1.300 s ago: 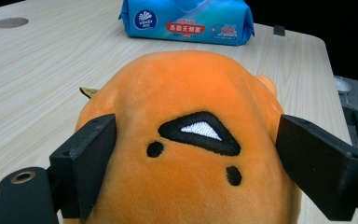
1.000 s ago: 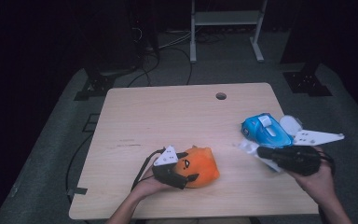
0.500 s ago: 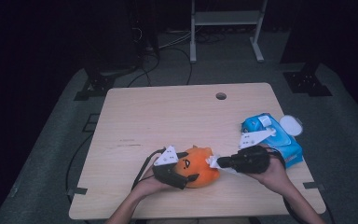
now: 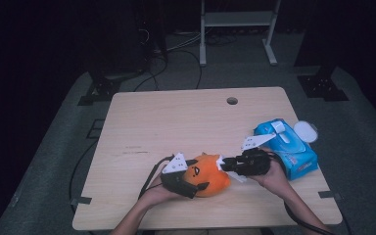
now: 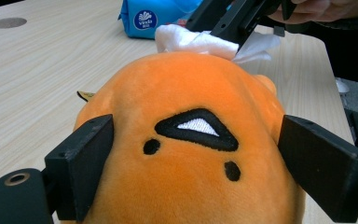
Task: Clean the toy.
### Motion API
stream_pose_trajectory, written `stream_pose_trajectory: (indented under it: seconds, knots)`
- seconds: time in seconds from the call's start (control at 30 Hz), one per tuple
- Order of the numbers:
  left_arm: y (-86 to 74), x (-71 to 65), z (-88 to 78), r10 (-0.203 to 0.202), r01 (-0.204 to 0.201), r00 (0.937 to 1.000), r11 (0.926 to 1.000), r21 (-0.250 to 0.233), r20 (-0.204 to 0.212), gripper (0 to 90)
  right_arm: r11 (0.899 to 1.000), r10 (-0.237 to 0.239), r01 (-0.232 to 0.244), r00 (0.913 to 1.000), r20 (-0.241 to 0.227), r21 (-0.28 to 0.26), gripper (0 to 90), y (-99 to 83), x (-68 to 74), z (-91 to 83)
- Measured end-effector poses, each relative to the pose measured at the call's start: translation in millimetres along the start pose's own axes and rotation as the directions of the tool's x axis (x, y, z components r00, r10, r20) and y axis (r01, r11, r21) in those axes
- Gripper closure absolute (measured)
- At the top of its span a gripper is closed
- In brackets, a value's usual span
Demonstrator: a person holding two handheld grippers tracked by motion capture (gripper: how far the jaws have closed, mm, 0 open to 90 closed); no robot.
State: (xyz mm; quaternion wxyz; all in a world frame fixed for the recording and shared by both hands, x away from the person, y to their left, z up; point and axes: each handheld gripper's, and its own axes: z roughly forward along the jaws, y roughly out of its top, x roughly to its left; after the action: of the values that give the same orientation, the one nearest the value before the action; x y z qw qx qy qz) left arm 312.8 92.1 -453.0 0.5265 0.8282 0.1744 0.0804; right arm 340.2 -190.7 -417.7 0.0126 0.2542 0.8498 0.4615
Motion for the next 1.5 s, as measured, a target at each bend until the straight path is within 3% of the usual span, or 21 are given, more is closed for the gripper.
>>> stream_pose_trajectory:
  seconds: [0.17, 0.3, 0.4, 0.57, 0.73, 0.77, 0.83, 0.9, 1.07, 1.13, 1.23, 1.33, 1.5]
  knots:
    - [1.7, -0.5, 0.8, 0.014, -0.014, 0.9999, 0.9997, 0.022, 0.007, 11.9, 1.0, -0.005, 0.005, 0.9975, -0.07, -0.004, 58.3, 1.9, -7.2, 5.6]
    - [2.0, -2.3, 0.8, 0.036, -0.037, 0.9992, 0.9985, 0.041, 0.015, 11.6, 1.0, -0.008, 0.009, 0.9919, -0.127, 0.006, 56.3, 6.5, -11.9, 12.9]
    - [1.6, -3.0, 0.6, 0.055, -0.056, 0.9982, 0.9972, 0.05, 0.024, 10.8, 1.0, 0.016, -0.014, 0.9907, -0.135, 0.017, 60.1, 7.4, -9.6, 17.0]
    - [7.9, -2.5, -5.7, 0.097, -0.1, 0.9945, 0.9909, 0.09, 0.04, 8.8, 0.998, 0.069, -0.067, 0.9873, -0.143, 0.02, 75.6, 0.5, -6.8, 21.0]
    - [18.4, 2.0, -25.0, 0.055, -0.06, 0.9972, 0.9933, 0.099, 0.051, 10.8, 0.998, 0.064, -0.063, 0.9926, -0.103, 0.015, 78.7, -1.4, -0.3, 17.9]
    - [16.9, 1.9, -24.8, 0.063, -0.07, 0.9964, 0.9901, 0.122, 0.056, 10.8, 0.998, 0.064, -0.062, 0.9932, -0.097, 0.017, 79.1, -1.2, -0.2, 16.8]
    - [12.5, 0.4, -21.3, 0.12, -0.124, 0.9922, 0.9802, 0.154, 0.033, 13.0, 0.998, 0.058, -0.058, 0.994, -0.093, 0.012, 79.8, -0.5, 0.2, 14.4]
    - [11.3, 0.5, -19.6, 0.122, -0.125, 0.9921, 0.9807, 0.151, 0.031, 14.9, 0.999, 0.046, -0.045, 0.9958, -0.079, 0.011, 80.5, 1.9, 3.0, 8.6]
    - [7.1, 6.9, -19.6, 0.092, -0.094, 0.9955, 0.9892, 0.112, 0.022, 18.9, 1.0, -0.022, 0.023, 0.9983, -0.054, 0.019, 80.7, 6.9, 19.9, -4.3]
    - [6.5, 8.2, -19.2, 0.093, -0.094, 0.9955, 0.9897, 0.108, 0.014, 19.9, 0.999, -0.046, 0.046, 0.9964, -0.072, 0.01, 80.8, 10.0, 29.6, -5.3]
    - [6.7, 7.2, -16.1, 0.1, -0.101, 0.9949, 0.9901, 0.098, 0.011, 20.3, 0.994, -0.101, 0.105, 0.9903, -0.095, 0.03, 80.7, 13.5, 49.9, 5.4]
    - [6.9, 6.8, -15.5, 0.104, -0.104, 0.9945, 0.9892, 0.103, 0.011, 21.6, 0.982, -0.166, 0.17, 0.9844, -0.058, 0.076, 80.7, 14.2, 63.6, 18.7]
    - [5.4, 11.2, -15.1, 0.077, -0.077, 0.997, 0.9933, 0.086, 0.01, 22.8, 0.99, -0.123, 0.124, 0.9921, -0.025, 0.06, 80.9, 5.6, 46.0, 8.0]
